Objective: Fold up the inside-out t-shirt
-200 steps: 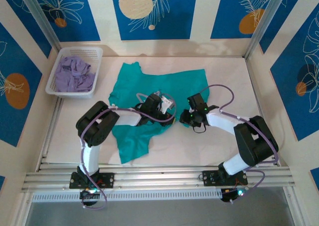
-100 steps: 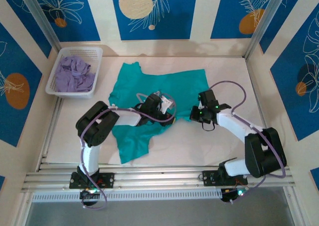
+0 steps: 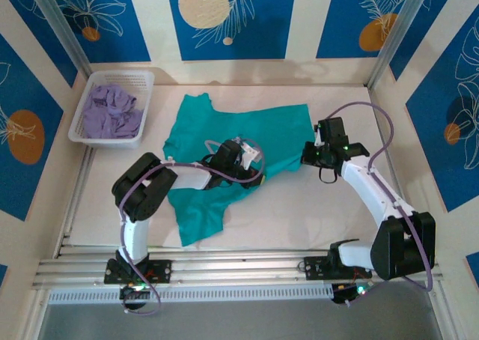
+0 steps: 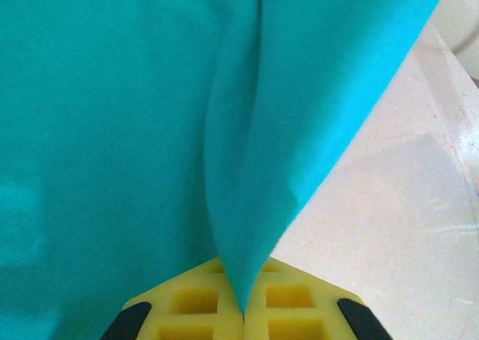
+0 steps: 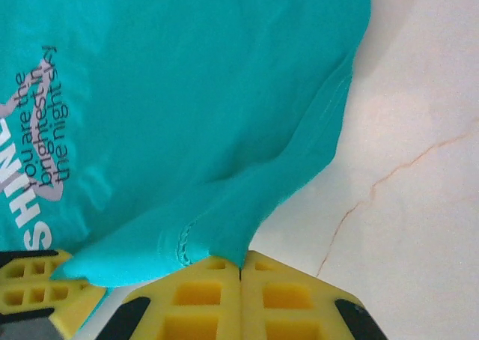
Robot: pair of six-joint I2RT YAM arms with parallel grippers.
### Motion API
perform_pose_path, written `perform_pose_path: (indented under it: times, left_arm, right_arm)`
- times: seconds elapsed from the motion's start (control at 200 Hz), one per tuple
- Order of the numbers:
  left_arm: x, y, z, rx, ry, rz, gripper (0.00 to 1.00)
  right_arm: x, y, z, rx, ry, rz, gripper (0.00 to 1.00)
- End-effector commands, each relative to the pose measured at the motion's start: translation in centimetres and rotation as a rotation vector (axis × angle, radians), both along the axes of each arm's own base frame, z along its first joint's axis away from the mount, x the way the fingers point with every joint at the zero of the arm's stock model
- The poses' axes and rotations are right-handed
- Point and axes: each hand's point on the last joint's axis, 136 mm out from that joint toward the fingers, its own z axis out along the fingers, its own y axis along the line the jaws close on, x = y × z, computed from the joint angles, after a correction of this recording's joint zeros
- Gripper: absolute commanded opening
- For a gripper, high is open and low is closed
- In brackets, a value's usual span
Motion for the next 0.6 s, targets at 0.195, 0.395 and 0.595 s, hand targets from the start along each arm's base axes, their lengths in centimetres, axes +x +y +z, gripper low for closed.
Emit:
perform_pose_path:
  times: [0.195,0.395,0.595]
  left_arm:
    - [0.0,-0.6,2.0,-0.07,0.008,-0.009,0.0]
    - [0.1,-0.7,2.0,-0.072,0.011,-0.006,0.0]
    - [0.1,-0.7,1.8,-0.072,0.017,-0.002,0.0]
  right_arm:
    - [4.4,-0.9,-2.0,-0.111,0.067,0.03,0.03]
    - [5.2,0.3,-3.6,-0.086,0.146,0.084,0.13]
    - [2.1,1.9,-3.9,0.017,0.151,0.111,0.28]
